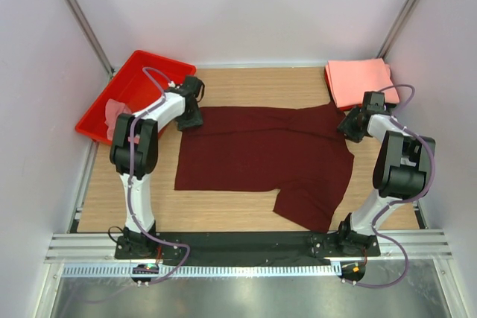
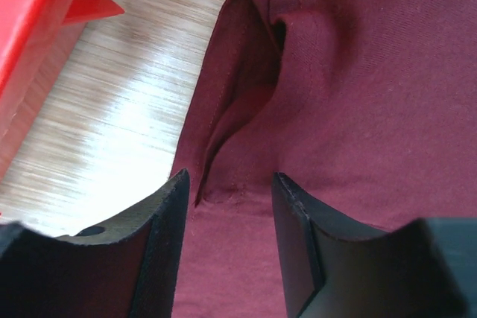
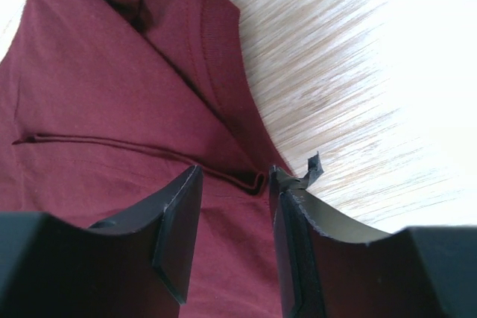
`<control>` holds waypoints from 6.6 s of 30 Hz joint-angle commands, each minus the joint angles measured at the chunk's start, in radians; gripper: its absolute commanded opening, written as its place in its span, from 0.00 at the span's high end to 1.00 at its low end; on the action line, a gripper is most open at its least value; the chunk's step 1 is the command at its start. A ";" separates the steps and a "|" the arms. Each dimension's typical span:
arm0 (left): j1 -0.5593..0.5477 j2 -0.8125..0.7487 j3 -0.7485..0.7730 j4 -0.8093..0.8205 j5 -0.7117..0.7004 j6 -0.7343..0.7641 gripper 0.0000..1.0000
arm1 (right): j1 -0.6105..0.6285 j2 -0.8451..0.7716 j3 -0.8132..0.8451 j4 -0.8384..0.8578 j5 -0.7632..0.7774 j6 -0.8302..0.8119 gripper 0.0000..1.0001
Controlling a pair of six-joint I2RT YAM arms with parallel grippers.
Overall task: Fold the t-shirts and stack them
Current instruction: Fold the tshirt
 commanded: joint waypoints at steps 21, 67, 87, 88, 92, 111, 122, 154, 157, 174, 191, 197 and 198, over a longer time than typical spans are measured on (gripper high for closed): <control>0.019 0.064 0.158 -0.096 -0.144 0.012 1.00 | -0.001 -0.077 -0.013 0.028 0.117 0.024 0.99; 0.011 -0.149 0.128 -0.064 0.452 -0.037 0.53 | 0.144 0.237 0.375 -0.068 -0.514 -0.360 0.46; 0.014 -0.199 0.125 -0.115 0.462 0.009 0.52 | 0.154 0.338 0.433 -0.158 -0.587 -0.507 0.44; 0.014 -0.201 0.125 -0.118 0.453 0.011 0.52 | 0.154 0.341 0.433 -0.158 -0.596 -0.506 0.44; 0.014 -0.210 0.126 -0.124 0.442 0.015 0.52 | 0.155 0.357 0.436 -0.161 -0.598 -0.503 0.44; 0.014 -0.238 0.114 -0.121 0.429 0.006 0.53 | 0.189 0.265 0.425 -0.210 -0.554 -0.498 0.99; 0.013 -0.262 0.034 -0.104 0.380 -0.037 0.51 | 0.319 0.036 0.240 -0.332 -0.333 -0.450 0.89; -0.507 0.135 0.226 0.384 0.420 -0.394 0.53 | 0.032 -0.027 0.094 -0.265 0.137 -0.015 0.61; -0.519 0.182 0.258 0.402 0.431 -0.406 0.53 | 0.029 -0.004 0.091 -0.240 0.137 -0.019 0.61; -0.549 0.241 0.272 0.407 0.414 -0.475 0.54 | 0.002 0.033 0.045 -0.170 0.045 -0.041 0.75; -0.552 0.301 0.306 0.413 0.437 -0.532 0.60 | 0.002 -0.063 0.037 -0.185 0.020 -0.038 0.99; -0.555 0.305 0.306 0.418 0.434 -0.540 0.69 | 0.002 -0.074 0.019 -0.181 0.025 -0.041 0.99; -0.553 0.305 0.306 0.419 0.433 -0.541 0.70 | 0.002 -0.076 0.019 -0.181 0.026 -0.041 0.99</control>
